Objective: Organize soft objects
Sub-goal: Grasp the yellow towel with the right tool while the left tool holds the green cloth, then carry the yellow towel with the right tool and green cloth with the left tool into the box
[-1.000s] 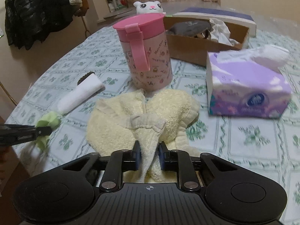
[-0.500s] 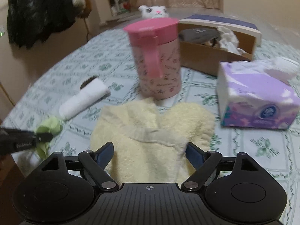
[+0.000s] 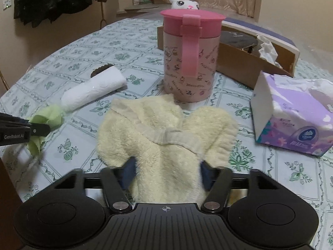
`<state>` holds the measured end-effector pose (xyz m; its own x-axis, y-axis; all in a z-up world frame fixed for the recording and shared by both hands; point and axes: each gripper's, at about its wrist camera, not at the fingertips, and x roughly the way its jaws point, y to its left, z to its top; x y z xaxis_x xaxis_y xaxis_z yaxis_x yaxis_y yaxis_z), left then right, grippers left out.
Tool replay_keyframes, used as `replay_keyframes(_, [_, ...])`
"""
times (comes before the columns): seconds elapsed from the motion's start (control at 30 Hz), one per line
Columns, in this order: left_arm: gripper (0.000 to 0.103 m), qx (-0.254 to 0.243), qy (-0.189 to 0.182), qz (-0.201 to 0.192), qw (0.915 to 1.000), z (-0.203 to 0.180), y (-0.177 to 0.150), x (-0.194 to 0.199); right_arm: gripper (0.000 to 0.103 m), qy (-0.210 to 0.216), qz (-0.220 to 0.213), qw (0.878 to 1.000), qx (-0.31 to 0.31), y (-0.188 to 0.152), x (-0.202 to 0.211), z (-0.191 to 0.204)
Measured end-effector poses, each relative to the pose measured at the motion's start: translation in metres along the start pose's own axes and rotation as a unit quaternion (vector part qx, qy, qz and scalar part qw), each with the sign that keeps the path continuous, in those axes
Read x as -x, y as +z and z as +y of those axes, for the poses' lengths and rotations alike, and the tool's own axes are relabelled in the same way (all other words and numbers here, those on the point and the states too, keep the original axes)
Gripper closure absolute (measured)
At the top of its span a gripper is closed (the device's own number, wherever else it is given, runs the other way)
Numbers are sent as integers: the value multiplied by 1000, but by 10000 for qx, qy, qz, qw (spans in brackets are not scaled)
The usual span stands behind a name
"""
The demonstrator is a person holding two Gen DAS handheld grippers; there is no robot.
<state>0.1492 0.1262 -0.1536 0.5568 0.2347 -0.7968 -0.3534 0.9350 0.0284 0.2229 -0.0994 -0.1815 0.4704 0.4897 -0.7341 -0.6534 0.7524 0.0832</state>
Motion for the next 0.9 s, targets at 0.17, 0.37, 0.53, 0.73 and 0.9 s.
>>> replay_keyframes(0.17, [94,-18,-1,-2,10000,-1,0,0,69,118,-64,9999,3,-2,7,-4])
replay_keyframes(0.37, [94,-76,-44,22,10000,-1,0,3,72,178,-25,9998,-55,-6,18,-7])
replay_keyframes(0.53, [94,-102,-123,44,9999,0,-1,11,72,182,2,9995,-266,-11,35,-16])
replay_keyframes(0.73, [94,-170,-165,-96,9997,4,3,31,73,76,-156,9974,-692,-6,66,-40])
replay_keyframes(0.9, [94,-238,-137,-314,9991,10,14,47,73,-4,-365,9957,-852,5,95,-60])
